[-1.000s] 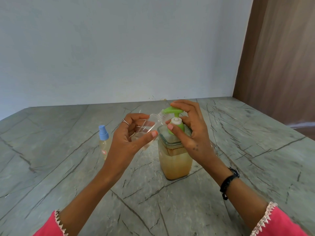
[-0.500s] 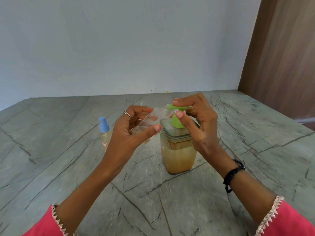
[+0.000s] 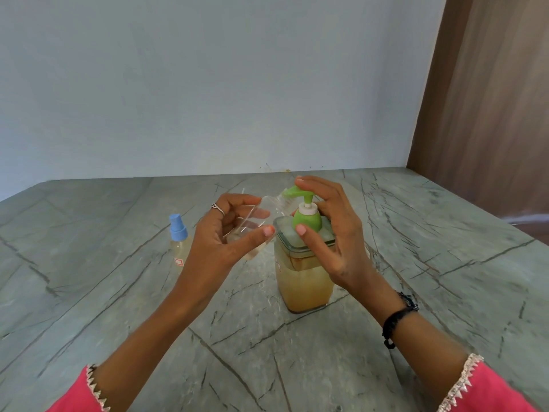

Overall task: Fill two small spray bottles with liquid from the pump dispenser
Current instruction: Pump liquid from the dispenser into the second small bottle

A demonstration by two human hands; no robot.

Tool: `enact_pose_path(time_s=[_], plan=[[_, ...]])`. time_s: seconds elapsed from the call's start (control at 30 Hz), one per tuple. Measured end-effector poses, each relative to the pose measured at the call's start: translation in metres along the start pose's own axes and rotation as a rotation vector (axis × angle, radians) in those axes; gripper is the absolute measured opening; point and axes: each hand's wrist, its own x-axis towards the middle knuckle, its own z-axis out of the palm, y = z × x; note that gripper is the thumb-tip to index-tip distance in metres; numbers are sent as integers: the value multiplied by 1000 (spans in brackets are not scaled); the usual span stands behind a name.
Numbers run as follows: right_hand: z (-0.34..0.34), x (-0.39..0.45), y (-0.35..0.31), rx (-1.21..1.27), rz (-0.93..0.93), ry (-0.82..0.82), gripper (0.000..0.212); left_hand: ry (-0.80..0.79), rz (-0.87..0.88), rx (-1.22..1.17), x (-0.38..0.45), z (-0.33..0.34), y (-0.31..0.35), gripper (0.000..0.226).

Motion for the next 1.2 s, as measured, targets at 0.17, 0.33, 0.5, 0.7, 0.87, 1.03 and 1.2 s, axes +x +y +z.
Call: enact_pose_path(time_s=[0.17,0.33,0.5,0.7,0.87,1.03,1.2], plan=[[1,4,0,15,5,37,36,-8,1,21,0,-1,0,34],[3,9,-2,43,21,102,20,-16,8,31,-1,-3,-1,34],[3,14,-3,-33,16,112,21,-21,6,49,-2,-3,-1,41],[1,9,-4,-24,32,63,27,-15,-13,27,-2,-1,0,40],[-1,8,-6,-79,3,-1,38,-8,-16,-3,-1,0,2,41],[-1,7,-4,-83,-10,-15,39,-9,-30,-1,-2,0,0,35],[0,10,-4,-45,-7,64,24,-17,-34,-10,-2,-1,1,41]])
